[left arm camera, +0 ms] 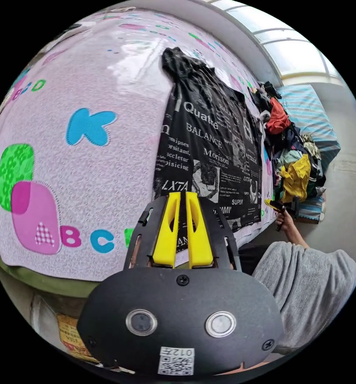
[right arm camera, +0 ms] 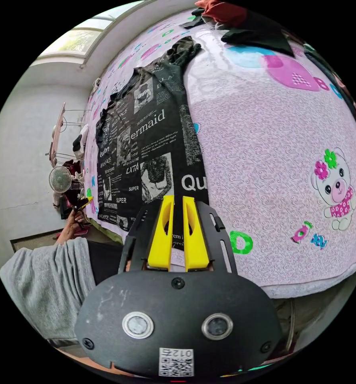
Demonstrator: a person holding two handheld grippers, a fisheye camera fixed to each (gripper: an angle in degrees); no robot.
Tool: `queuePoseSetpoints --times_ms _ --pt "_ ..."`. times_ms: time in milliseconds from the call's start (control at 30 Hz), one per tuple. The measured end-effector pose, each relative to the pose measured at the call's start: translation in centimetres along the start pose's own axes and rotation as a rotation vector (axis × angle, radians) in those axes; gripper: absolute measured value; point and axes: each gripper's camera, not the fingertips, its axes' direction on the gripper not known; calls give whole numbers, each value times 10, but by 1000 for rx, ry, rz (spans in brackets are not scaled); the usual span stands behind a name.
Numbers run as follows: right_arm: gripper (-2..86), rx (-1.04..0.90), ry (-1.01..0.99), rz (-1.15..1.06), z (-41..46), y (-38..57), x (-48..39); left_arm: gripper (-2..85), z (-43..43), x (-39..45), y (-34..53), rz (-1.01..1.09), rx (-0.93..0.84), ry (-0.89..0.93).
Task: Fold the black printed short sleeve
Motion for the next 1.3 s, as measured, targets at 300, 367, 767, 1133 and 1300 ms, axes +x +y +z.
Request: queuePoseSetpoints --times_ms 300,367,767,1133,1300 --pt "-5 -99 78 58 19 -6 161 6 19 11 12 -12 -109 -60" --pt "-2 -99 77 72 16 -10 201 7 12 7 16 -42 -117 -19" --pt "1 9 -53 -264 62 -212 230 18 -96 -29 -118 -187 283 187" --pt "17 -37 -41 -605 253 -467 165 37 -95 -32 -213 -260 301 84" --pt "42 -40 66 -704 347 -532 167 40 -97 -28 -238 -173 264 60"
